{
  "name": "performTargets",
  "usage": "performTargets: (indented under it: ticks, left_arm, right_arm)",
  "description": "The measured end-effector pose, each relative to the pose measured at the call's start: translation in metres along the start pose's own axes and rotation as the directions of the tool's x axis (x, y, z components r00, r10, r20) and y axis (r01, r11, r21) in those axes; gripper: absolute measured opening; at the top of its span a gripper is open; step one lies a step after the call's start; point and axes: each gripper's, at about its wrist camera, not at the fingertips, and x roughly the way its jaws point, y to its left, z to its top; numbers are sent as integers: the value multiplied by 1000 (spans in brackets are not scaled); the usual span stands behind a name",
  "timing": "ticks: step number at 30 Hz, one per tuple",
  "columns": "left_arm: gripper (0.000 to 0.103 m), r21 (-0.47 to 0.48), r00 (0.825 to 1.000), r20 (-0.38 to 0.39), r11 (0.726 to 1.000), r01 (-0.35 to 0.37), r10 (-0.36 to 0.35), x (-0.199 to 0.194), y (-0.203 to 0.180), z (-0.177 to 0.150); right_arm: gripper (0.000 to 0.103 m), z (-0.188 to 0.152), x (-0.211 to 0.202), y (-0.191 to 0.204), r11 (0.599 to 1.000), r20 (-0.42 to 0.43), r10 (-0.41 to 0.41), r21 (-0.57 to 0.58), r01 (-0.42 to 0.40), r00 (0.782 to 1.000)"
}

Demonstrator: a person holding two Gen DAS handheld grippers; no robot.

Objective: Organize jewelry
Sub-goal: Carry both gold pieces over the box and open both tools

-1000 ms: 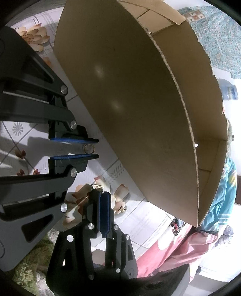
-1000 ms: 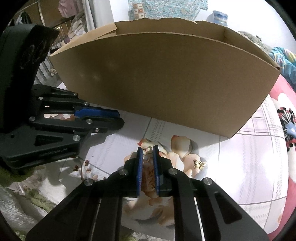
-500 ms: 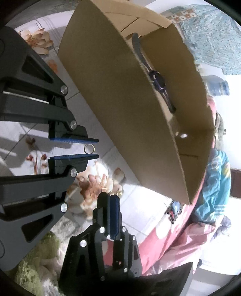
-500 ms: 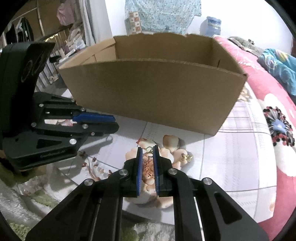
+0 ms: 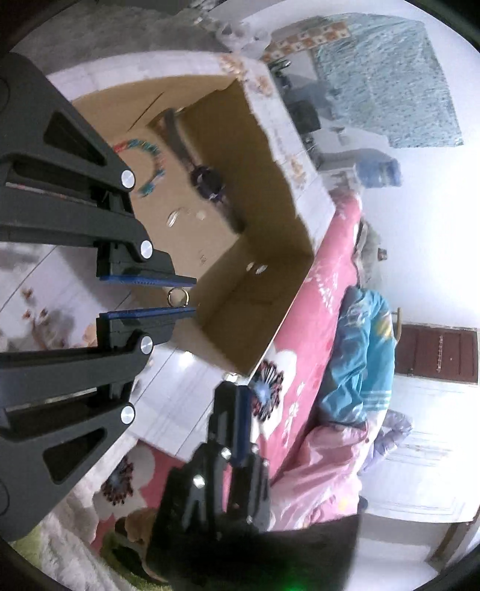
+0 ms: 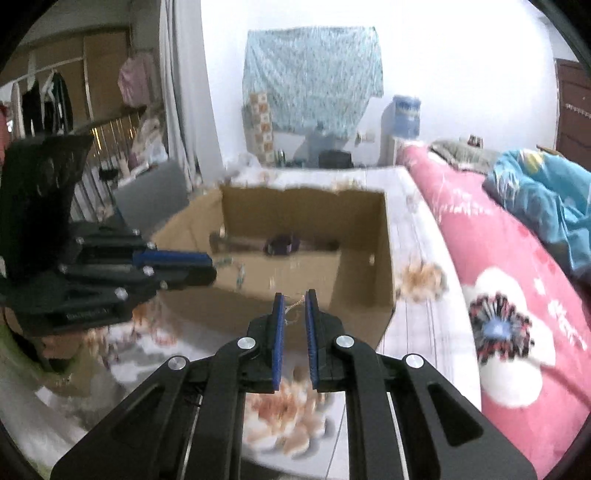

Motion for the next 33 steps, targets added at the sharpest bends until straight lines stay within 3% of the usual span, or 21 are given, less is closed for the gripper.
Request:
performTargets:
  ticks: [5,11,18,21,27,33]
  left_arm:
    - [10,-50,998,-59,998,-37,34,31,22,10]
    - [10,-128,986,-166,991,-40,19,71,46,8]
    - [11,-178,974,-226,983,-49,8,89,56,-2]
    - [24,-172,972,-232,982,-79,38,87,55,-3]
    - [37,-167,974,-208,978,-121,85,74,53,-2]
    - [50,-146,977,-175,979,-145,119,55,45,-1]
  right_arm:
    - [11,20,32,-3,1000,-11,11,3,-11,1000]
    - [11,27,86,-7,1000,-121,-3,13,5,993]
    - [13,26,108,-17,995,-184,-48,77,63,982]
    - [24,26,105,-20,993,-179,-60,94,77,982]
    - [28,27,90,-18,992,-140,-72,95,86,988]
    - [41,28,74,-14,992,-102,-74,99,85,992]
